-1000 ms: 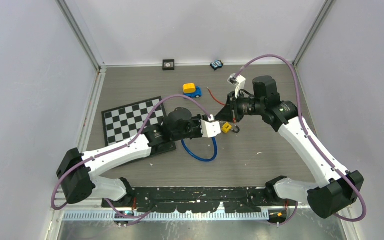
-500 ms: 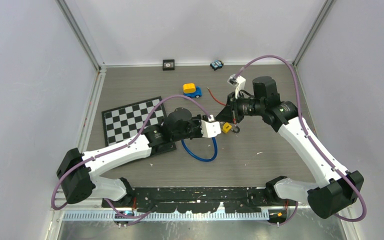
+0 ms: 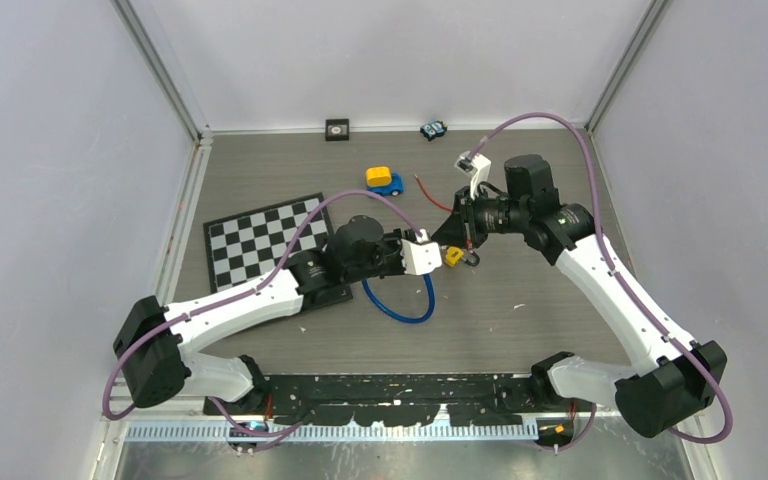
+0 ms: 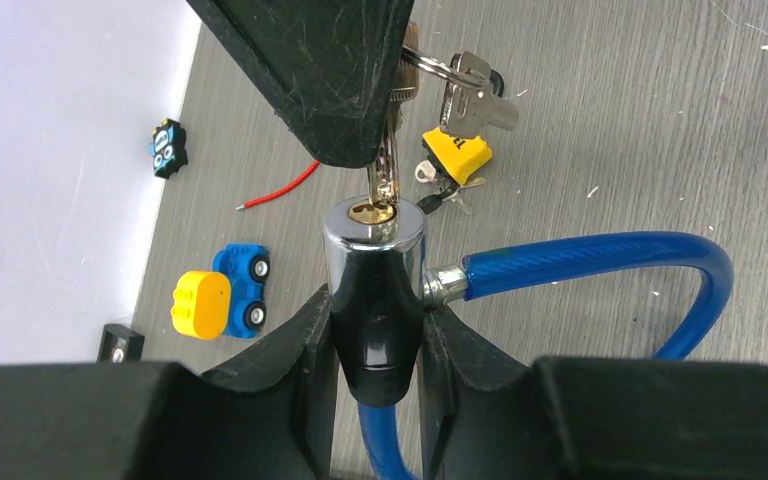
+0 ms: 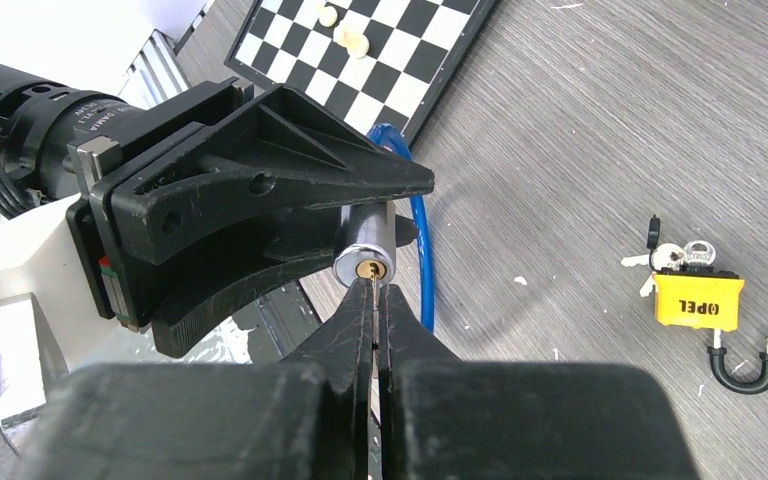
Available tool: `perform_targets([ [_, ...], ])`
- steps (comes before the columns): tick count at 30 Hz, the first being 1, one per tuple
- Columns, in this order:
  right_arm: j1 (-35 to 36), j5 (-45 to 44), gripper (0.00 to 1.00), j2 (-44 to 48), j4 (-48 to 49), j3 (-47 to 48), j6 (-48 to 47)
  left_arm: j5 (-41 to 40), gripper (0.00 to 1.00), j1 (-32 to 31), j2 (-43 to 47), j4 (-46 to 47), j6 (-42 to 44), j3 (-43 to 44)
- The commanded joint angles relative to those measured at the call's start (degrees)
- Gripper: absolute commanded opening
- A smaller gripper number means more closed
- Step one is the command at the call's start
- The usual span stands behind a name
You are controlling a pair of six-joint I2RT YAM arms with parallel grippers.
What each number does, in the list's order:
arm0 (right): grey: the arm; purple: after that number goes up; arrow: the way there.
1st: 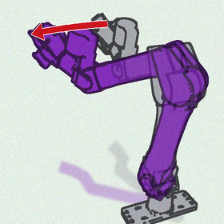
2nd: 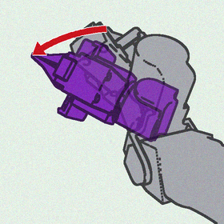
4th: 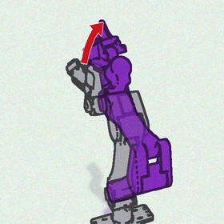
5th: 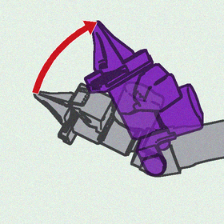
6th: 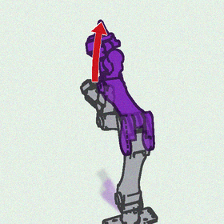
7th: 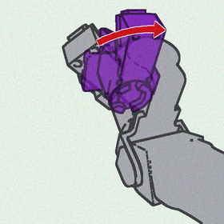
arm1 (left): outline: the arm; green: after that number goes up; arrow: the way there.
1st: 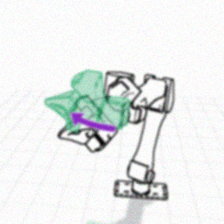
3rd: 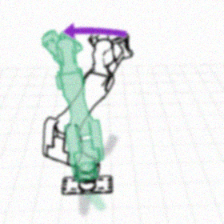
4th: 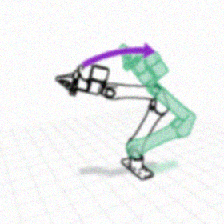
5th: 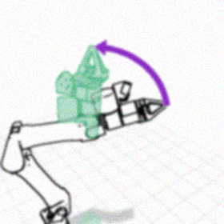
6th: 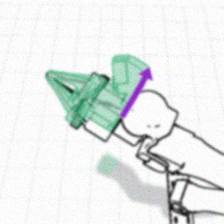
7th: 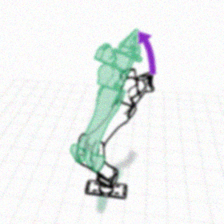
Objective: Unlock with the key
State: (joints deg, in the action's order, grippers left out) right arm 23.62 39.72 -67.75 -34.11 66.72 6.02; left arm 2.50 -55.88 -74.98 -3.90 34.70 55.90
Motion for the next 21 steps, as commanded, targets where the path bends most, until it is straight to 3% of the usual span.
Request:
perform_targets([
  [1, 0.29, 2.08, 0.0, 1.15, 1.78, -0.54, 1.08, 0.4, 0.0, -0.55, 2.2, 7.24, -0.43, 0.78],
  [21, -0.32, 2.83, 0.0, 1.23, 3.08, -0.28, 2.68, 1.02, 0.0, -0.55, 2.06, 7.15, -1.02, 0.25],
])
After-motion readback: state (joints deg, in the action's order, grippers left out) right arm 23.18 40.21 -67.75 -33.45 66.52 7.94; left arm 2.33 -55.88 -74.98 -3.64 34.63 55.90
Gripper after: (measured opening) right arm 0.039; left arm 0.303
